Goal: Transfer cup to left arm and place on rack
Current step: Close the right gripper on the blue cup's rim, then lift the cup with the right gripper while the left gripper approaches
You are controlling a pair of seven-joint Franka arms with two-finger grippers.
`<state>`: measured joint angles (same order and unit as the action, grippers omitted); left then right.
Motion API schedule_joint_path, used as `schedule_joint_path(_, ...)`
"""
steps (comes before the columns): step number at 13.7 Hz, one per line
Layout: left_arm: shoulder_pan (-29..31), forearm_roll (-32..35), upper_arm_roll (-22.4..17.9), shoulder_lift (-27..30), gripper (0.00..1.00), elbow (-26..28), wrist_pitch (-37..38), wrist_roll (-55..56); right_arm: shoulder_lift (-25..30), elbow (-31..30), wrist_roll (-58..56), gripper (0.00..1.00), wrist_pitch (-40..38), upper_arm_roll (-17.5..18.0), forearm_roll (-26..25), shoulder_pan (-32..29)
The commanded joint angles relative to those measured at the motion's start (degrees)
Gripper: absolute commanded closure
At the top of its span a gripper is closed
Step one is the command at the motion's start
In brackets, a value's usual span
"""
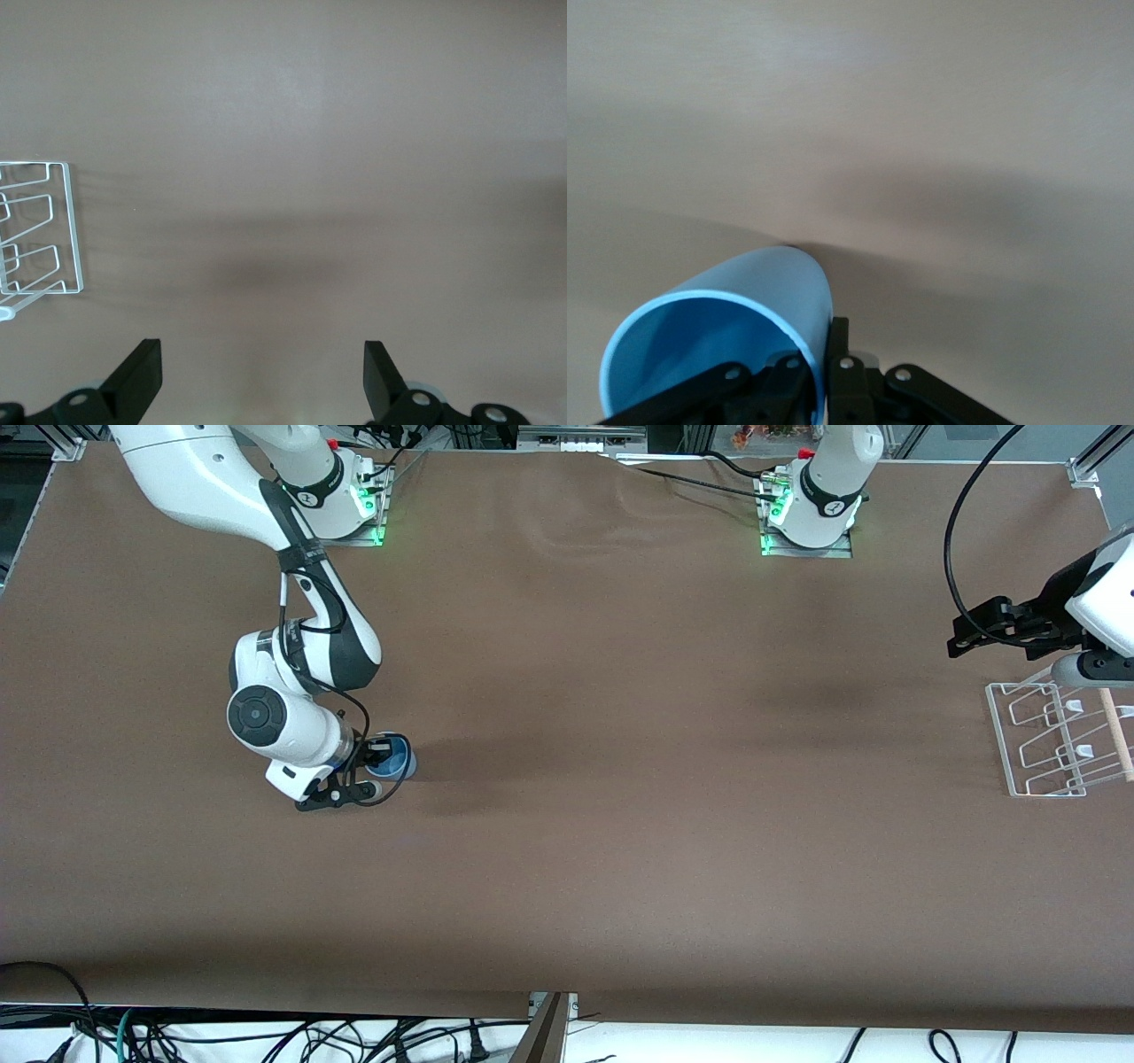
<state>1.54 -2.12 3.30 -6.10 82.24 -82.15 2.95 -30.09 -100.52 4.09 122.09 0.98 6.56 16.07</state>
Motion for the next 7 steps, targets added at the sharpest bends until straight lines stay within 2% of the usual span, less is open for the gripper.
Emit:
schedule_joint_path(1,0.04,-0.95,-0.04,-0.06,0.00,-0.33,0.76,-0.40,-0.40,8.82,5.82,1.00,-12.45,0.33,6.07,1.34)
schedule_joint_path(2,0.04,-1.13,-0.04,-0.06,0.00,-0.24,0.76,-0.49,-0.50,10.59,8.02,1.00,-14.75,0.94,9.05,1.95)
schedule_joint_path(4,0.21,-4.10,-0.13,-0.14,0.00,0.55,0.85,-3.02,-0.50,13.49,14.33,1.00,-17.49,2.70,18.87,2.65)
schedule_joint_path(7,0.92,-4.47,-0.48,-2.07,0.00,0.64,0.85,-20.30,-2.42,18.06,29.69,1.00,-17.24,6.47,34.09,4.58)
